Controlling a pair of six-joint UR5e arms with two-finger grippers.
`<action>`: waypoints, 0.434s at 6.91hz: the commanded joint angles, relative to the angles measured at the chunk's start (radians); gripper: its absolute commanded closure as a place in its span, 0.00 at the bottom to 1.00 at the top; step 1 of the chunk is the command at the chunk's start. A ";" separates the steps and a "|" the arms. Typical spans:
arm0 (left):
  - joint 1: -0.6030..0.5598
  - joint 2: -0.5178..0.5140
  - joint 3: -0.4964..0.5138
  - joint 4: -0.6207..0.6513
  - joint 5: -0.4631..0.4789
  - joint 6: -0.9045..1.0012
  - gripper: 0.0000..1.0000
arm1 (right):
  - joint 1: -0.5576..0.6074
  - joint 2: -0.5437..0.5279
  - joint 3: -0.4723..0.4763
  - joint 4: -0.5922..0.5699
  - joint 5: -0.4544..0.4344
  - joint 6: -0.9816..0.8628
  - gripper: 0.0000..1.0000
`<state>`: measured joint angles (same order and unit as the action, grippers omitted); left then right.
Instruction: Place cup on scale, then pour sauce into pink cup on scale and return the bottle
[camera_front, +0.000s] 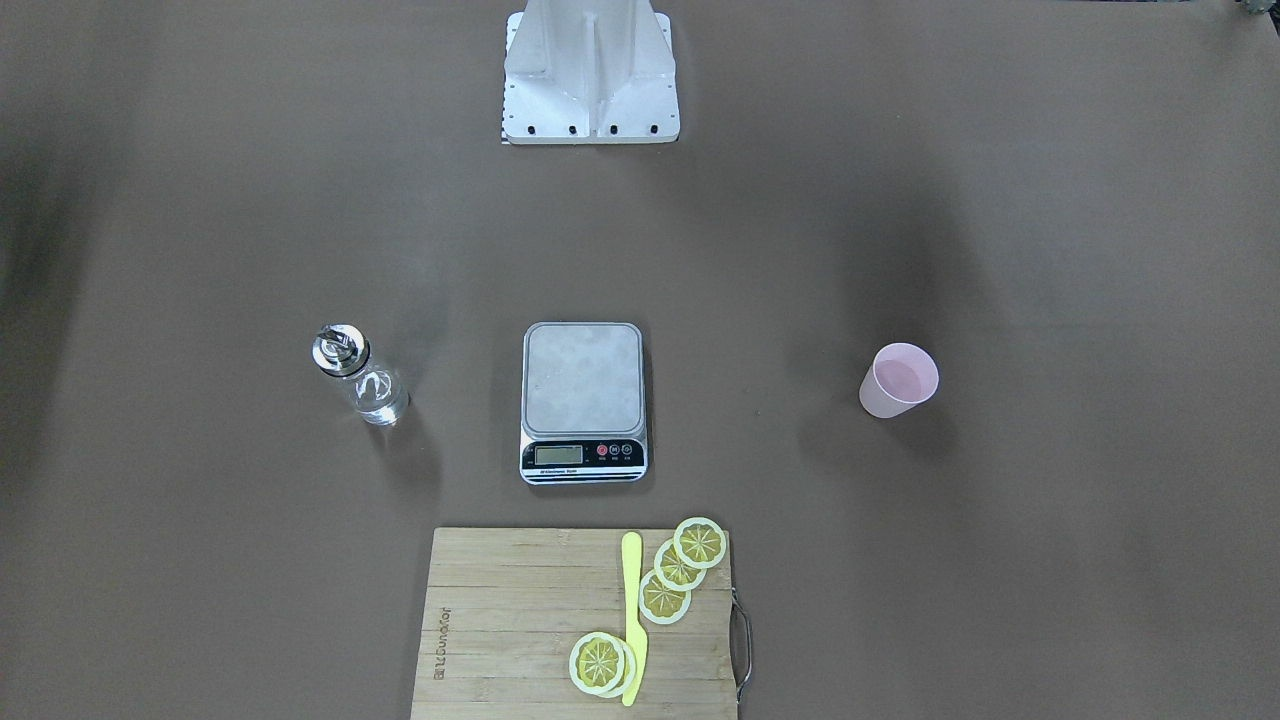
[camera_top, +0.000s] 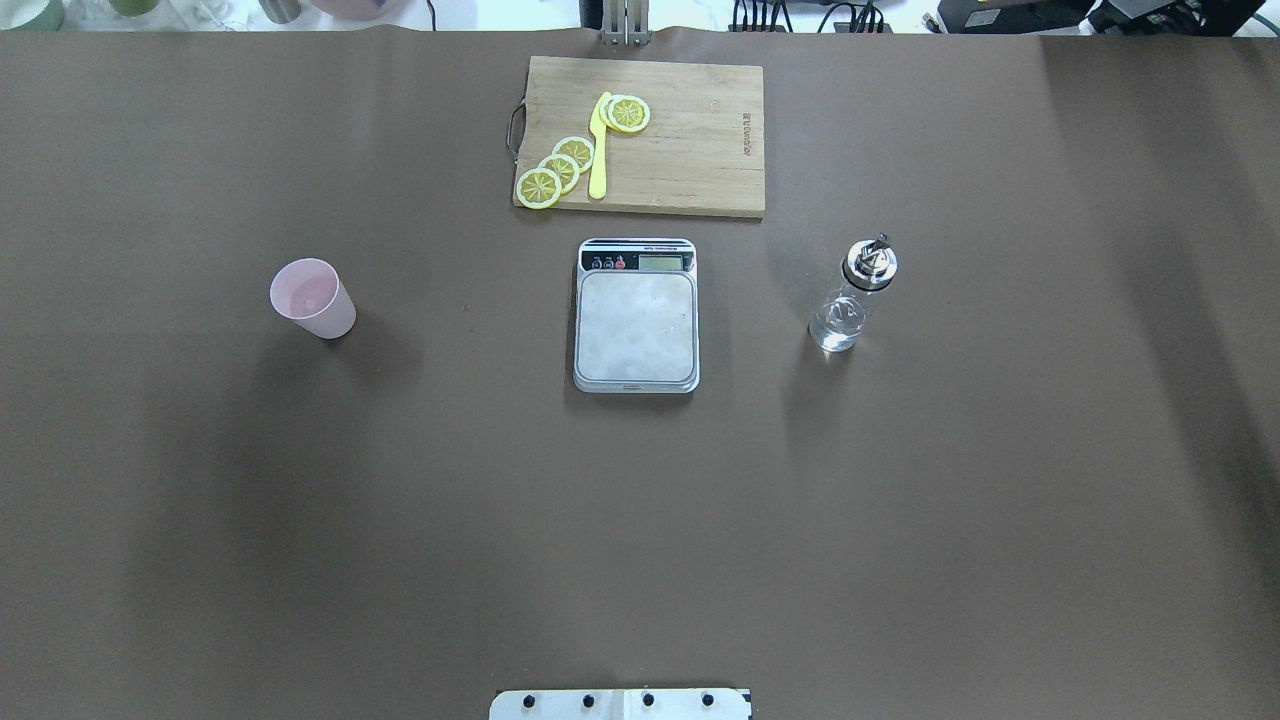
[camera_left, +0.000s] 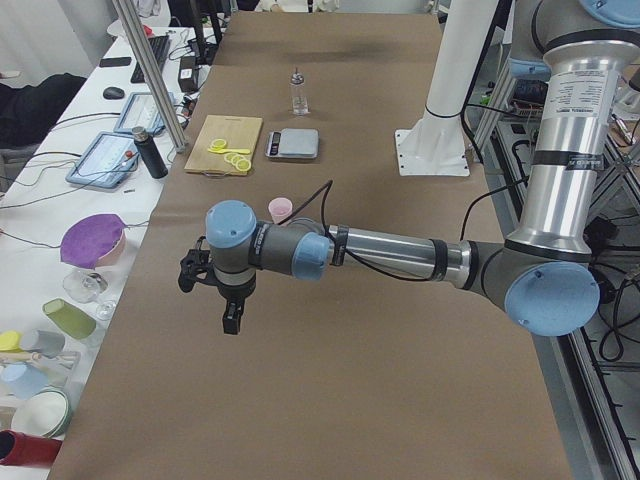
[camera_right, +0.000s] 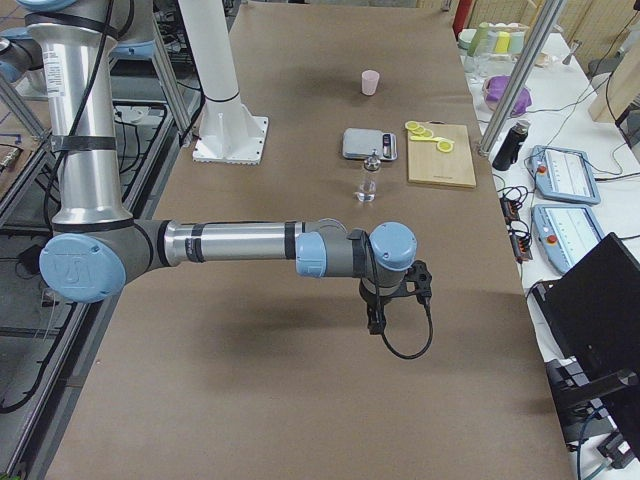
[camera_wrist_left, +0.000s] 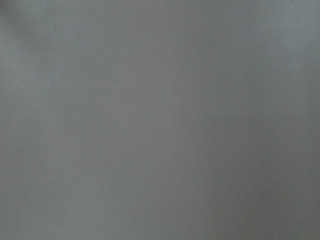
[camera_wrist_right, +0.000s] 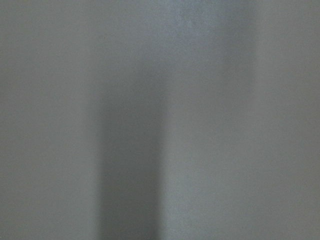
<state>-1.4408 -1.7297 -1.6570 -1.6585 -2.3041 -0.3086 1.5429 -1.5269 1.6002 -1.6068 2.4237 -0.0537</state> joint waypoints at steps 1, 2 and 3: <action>0.175 -0.062 -0.073 -0.001 0.000 -0.207 0.02 | -0.001 0.014 0.001 -0.001 0.000 -0.002 0.00; 0.279 -0.129 -0.079 -0.006 0.009 -0.398 0.02 | -0.001 0.017 0.001 -0.004 0.000 0.000 0.00; 0.398 -0.175 -0.078 -0.009 0.126 -0.532 0.03 | -0.001 0.017 0.001 -0.004 0.000 0.000 0.00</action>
<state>-1.1811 -1.8414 -1.7291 -1.6635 -2.2707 -0.6576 1.5419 -1.5116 1.6012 -1.6096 2.4237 -0.0541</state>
